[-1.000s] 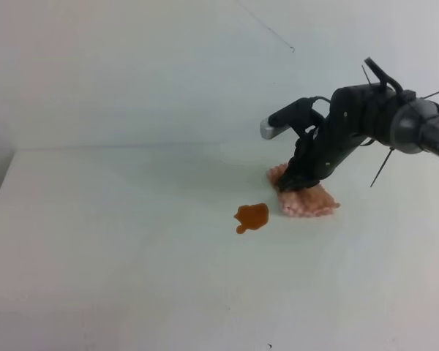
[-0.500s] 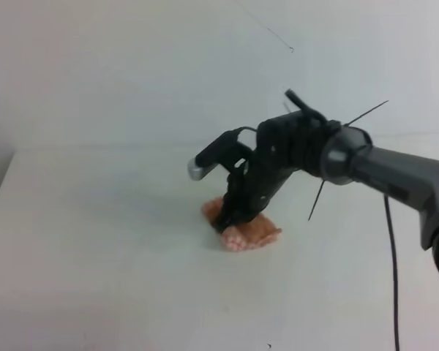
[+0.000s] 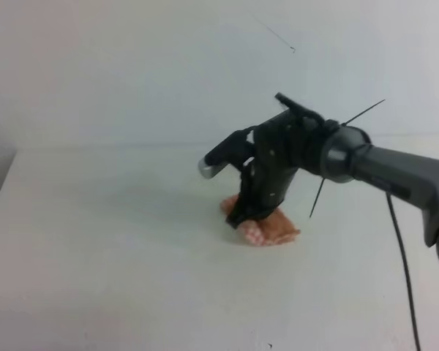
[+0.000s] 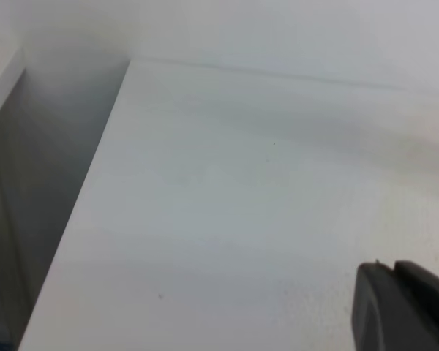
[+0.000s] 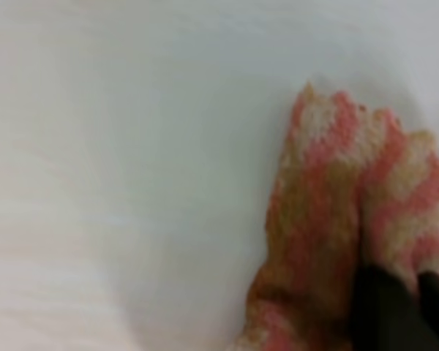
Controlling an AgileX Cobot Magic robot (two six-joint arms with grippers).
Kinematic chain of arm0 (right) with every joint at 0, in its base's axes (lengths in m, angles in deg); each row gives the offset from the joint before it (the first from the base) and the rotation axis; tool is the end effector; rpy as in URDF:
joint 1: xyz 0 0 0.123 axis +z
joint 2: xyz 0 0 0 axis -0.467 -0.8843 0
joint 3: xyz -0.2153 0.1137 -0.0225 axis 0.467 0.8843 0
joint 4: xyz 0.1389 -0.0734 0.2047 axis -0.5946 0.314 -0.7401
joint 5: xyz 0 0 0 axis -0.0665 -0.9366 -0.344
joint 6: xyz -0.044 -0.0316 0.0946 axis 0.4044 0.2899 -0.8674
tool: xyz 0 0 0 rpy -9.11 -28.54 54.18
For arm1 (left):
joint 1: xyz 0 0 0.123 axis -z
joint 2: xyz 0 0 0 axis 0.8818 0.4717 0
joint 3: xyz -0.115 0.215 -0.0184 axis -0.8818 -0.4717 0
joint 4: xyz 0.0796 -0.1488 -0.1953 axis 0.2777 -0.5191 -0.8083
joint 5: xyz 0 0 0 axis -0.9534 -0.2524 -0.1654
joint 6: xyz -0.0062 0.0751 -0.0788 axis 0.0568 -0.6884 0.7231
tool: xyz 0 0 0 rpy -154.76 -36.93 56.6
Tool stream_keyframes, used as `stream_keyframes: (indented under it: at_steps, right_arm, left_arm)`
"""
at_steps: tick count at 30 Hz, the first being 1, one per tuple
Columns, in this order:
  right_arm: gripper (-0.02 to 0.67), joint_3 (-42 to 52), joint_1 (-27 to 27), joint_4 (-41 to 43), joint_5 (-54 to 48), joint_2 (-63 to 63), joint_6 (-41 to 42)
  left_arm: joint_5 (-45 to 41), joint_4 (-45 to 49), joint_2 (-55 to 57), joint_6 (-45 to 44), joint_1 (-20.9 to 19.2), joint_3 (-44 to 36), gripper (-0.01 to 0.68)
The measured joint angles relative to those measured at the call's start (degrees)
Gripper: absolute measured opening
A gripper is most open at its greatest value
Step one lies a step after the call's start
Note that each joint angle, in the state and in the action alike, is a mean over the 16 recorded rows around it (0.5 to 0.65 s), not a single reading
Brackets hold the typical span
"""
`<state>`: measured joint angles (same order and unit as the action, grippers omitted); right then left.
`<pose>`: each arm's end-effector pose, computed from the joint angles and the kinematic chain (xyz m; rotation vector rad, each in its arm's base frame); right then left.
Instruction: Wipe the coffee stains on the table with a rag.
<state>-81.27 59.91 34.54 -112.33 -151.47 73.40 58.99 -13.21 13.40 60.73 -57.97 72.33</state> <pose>0.4085 0.2492 0.0758 -1.1510 2.6203 -0.0172 0.1186 -0.0061 0.1793 -0.1782 1.8076 -0.2104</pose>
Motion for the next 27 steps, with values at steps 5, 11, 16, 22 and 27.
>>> stream_keyframes:
  at_steps: [5,11,16,22,27]
  right_arm:
    - [-0.004,0.0,-7.0,0.9,-5.5,0.0,-1.9]
    - [-0.004,0.0,-11.3,-2.4,-9.0,0.0,-2.2]
    - [-0.004,0.0,-8.3,-6.5,-6.7,-0.1,-2.1]
    - [-0.004,0.0,1.6,-9.9,-0.7,-0.3,-1.5]
    - [-0.004,0.0,10.8,-10.9,2.4,-0.5,-0.8]
  left_arm:
    - [0.0,0.0,0.0,0.0,0.0,0.0,-0.001]
    - [0.0,0.0,0.0,0.0,0.0,0.0,-0.001]
    - [0.0,0.0,0.0,0.0,0.0,0.0,-0.001]
    - [0.0,0.0,0.0,0.0,0.0,0.0,-0.001]
    - [0.0,0.0,0.0,0.0,0.0,0.0,-0.001]
